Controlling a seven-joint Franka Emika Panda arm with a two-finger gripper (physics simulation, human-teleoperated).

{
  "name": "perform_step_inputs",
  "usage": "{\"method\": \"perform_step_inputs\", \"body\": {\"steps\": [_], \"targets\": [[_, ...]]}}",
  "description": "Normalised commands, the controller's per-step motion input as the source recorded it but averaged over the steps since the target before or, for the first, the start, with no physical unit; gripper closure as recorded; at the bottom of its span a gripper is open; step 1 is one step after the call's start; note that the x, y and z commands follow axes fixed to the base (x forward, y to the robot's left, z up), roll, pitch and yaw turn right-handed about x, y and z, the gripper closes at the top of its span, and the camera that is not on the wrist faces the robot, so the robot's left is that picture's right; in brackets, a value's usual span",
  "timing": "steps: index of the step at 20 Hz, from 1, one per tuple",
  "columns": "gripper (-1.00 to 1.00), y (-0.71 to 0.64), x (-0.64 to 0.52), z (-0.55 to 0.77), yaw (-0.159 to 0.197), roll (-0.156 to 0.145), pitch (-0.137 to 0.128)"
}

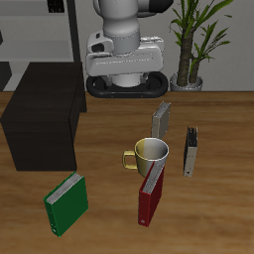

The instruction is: Place the green book in the top region of the shelf

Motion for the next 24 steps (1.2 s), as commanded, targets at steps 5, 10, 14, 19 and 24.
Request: {"method": "perform_step_inputs", "body": {"steps": [5,10,14,19,24], "targets": [[-1.00,-0.42,0.30,0.15,-0.013,-0.056,-0.013],[-1.00,-0.46,0.38,0.11,0.007,-0.059,-0.036],[-1.00,-0.31,0.46,0.04,0.049,0.036,-0.015],[-1.00,-0.37,0.40,0.00,-0.015,-0.053,-0.014],[-1.00,-0.24,0.38,0.00,0.034,0.031,-0.027]]}}
